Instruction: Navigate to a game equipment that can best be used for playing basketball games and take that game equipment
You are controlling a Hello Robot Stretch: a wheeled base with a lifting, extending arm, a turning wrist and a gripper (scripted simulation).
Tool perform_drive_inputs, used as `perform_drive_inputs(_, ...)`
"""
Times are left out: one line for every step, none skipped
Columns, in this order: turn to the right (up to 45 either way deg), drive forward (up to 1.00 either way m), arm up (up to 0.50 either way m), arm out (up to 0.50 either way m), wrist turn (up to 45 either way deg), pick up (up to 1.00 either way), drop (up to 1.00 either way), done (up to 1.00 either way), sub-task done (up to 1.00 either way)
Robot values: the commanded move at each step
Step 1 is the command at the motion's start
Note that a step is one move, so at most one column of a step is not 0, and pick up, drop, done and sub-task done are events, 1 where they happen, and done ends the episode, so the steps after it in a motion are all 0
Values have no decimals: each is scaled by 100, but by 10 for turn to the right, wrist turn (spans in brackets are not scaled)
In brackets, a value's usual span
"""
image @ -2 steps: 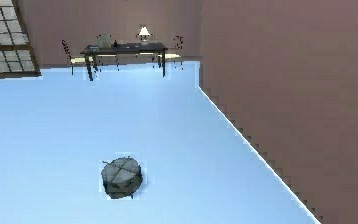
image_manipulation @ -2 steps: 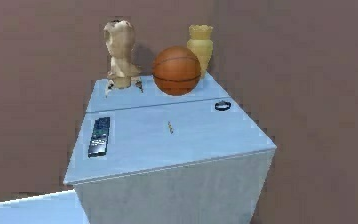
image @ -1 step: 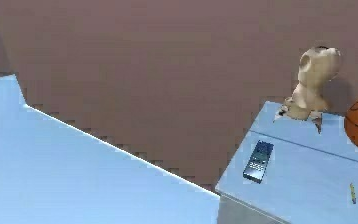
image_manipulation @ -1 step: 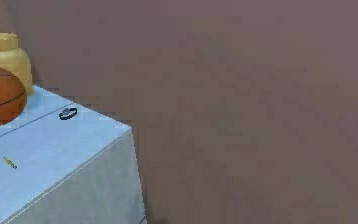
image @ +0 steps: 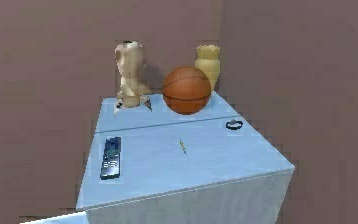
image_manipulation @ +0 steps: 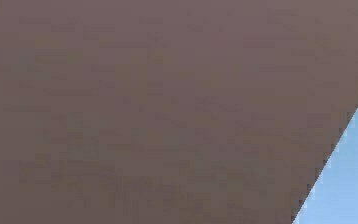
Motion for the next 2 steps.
perform_drive_inputs(300, 0, 0, 0, 0, 0, 0, 0, 0)
perform_drive_inputs(0, 25, 0, 0, 0, 0, 0, 0, 0)
